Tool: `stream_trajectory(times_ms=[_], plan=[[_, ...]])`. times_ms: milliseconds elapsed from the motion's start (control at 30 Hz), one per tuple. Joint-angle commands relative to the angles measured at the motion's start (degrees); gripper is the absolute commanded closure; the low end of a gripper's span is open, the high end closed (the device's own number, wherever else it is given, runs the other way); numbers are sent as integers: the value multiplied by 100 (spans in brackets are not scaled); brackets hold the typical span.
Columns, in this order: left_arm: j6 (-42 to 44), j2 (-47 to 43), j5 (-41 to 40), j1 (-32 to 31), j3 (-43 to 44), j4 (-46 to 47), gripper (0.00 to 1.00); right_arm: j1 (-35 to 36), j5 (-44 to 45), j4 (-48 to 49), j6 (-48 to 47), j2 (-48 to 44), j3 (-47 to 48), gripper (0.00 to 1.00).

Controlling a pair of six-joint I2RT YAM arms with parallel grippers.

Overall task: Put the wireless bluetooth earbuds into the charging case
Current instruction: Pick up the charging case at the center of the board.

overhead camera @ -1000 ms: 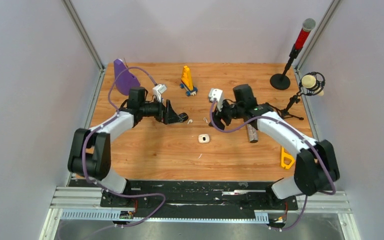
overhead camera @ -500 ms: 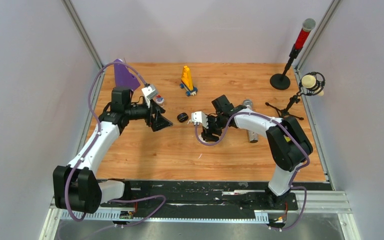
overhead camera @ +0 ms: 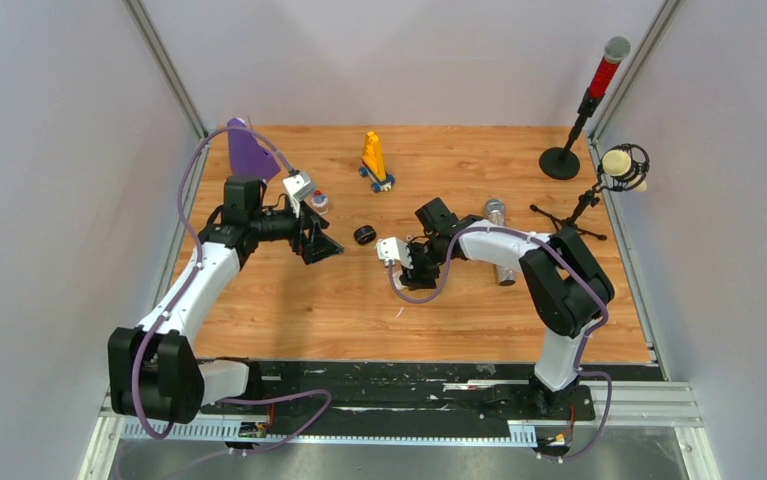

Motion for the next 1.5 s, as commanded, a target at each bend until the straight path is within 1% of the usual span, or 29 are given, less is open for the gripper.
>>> stream_trajectory(times_ms=[0,167,267,400,467,633,767,833,900,1067,1100,1133,1233,1267,1300,1333,1367,1400,1433,1467], plan=[[14,131,142,32,-11,116,0,46,-294,54,-462,-265,-121,44],[35,174,210,32,-18,104,0,94,-217,224,-755,-285,-163,36],[41,174,254,32,-32,105,0,94,-283,256,-844,-217,-92,36],[31,217,283,32,-44,113,0,103,-397,220,-900,-80,40,39],[22,259,323,32,-46,117,0,122,-521,117,-975,-59,46,42],[1,373,338,32,-34,159,0,147,-770,-34,-1064,-145,-1,54],[-79,363,220,32,4,233,0,142,-767,11,-743,-324,101,63],[-288,273,117,32,-20,448,0,129,-668,111,-235,-560,198,67],[-523,152,28,32,-4,664,0,132,-292,366,336,-908,271,67],[-1254,108,-65,25,559,1236,0,149,960,1237,1734,-2022,381,67],[-1634,168,-75,2,744,1359,0,157,1146,1394,1864,-2200,373,67],[-1817,305,-127,-22,832,1576,0,172,1342,1538,1950,-2357,348,67],[-2721,734,-249,-275,1144,1995,0,240,1901,2107,2068,-2726,204,67],[-2923,823,-311,-341,1164,2225,0,261,2062,2245,2080,-2804,155,67],[-3330,978,-326,-485,1153,2376,0,303,2222,2385,2071,-2854,99,67],[-3544,1055,-348,-547,1133,2758,0,335,2323,2473,2034,-2909,38,67],[-3986,1195,-349,-677,1059,2990,0,377,2416,2567,1988,-2947,-19,67],[-4180,1251,-354,-740,1021,3407,0,420,2524,2670,1977,-2991,-83,67],[-4473,1342,-360,-848,967,3591,0,476,2608,2774,1988,-3031,-155,67],[-4560,1378,-389,-909,957,3824,0,527,2668,2899,2012,-3067,-216,67]])
